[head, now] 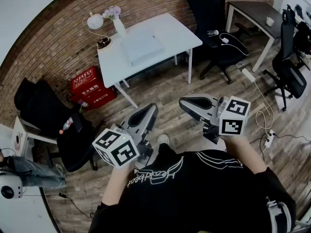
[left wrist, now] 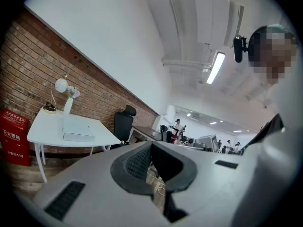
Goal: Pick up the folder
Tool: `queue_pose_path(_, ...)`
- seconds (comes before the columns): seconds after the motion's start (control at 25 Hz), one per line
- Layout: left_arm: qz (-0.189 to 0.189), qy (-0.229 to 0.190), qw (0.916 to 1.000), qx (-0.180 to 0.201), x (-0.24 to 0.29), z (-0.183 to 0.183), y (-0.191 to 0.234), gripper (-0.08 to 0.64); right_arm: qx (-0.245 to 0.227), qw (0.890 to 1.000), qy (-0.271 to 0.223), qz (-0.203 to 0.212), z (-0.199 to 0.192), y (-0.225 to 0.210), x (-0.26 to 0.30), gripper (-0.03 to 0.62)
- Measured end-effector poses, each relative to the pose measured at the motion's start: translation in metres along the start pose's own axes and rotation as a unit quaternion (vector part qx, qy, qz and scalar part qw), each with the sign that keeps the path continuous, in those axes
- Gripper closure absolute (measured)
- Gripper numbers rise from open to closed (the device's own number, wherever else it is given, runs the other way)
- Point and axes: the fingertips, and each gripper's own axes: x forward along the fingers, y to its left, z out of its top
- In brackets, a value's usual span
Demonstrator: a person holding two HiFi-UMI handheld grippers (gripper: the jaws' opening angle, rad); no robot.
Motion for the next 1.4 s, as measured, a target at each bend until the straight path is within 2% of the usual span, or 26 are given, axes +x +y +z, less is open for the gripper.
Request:
queue_pose_path(0.48,-0.023,0.001,0.9997,-0.011,0.014,-0.002,-0.011,0.555,0.004,1.0,0.003,-0.021,0.002,-0.006,-0.018,0.595)
queue_pose_path(0.72,-0.029,0.009,0.9993,-0.022,0.026,-0.006,0.009,0.555,0.021,0.999,-0.003,-0.034,0.0,-0.028,-0.012,0.595)
queue_pose_path(1.12,-0.03,0.018,0.9983,-0.047,0.07,0.009,0.094,0.555,0.046,0.998,0.003,-0.046,0.004,-0.107,0.038,0.594)
queue_pose_path(1.4,-0.024,0.03,0.9965,-0.074,0.124,0.047,0.185,0.555,0.074,0.996,0.014,-0.052,0.03,-0.198,0.097,0.594)
